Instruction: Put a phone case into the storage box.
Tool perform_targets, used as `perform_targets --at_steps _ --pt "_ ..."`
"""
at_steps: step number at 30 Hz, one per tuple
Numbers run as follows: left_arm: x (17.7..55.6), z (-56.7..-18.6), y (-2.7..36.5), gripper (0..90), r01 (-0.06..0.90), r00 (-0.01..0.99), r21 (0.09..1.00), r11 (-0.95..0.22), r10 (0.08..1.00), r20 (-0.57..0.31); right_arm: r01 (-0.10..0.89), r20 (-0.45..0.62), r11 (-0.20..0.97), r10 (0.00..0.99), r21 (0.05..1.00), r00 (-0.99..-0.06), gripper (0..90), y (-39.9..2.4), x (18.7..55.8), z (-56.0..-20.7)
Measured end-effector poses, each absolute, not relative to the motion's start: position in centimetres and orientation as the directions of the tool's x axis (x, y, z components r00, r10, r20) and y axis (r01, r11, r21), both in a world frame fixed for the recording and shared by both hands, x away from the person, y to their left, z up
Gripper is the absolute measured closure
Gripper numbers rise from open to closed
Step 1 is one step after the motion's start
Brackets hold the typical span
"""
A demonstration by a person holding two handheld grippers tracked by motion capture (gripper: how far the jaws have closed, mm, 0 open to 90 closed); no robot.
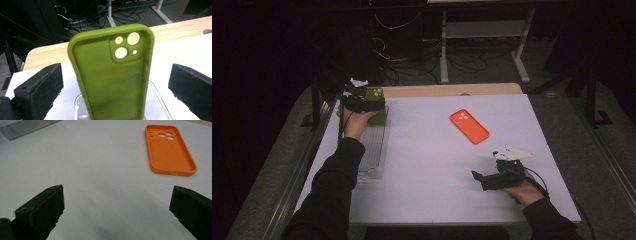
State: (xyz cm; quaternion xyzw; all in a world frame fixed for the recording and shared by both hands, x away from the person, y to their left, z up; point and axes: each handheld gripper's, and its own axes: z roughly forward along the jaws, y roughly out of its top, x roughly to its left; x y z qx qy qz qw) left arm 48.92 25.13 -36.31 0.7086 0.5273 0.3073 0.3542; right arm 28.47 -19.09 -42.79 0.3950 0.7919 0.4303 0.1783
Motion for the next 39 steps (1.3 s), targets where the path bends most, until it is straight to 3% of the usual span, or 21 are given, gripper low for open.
perform_targets --at_steps 21,32,39 --pt "42.9 -33.4 25.1 0.0 0.496 0.519 0.819 -0.287 0.854 -0.015 0.47 0.041 0.328 0.784 0.82 -0.619 0.0 -19.0 28.1 -42.7" --pt "39.1 -33.8 21.0 0.0 0.426 0.711 0.815 -0.394 0.702 -0.032 0.473 0.037 0.331 0.787 0.816 -0.616 0.0 -18.9 28.3 -42.8" --pt "37.7 -34.0 18.1 0.0 0.387 0.768 0.818 -0.425 0.64 -0.031 0.48 0.05 0.322 0.788 0.816 -0.614 0.0 -19.0 28.3 -42.7"
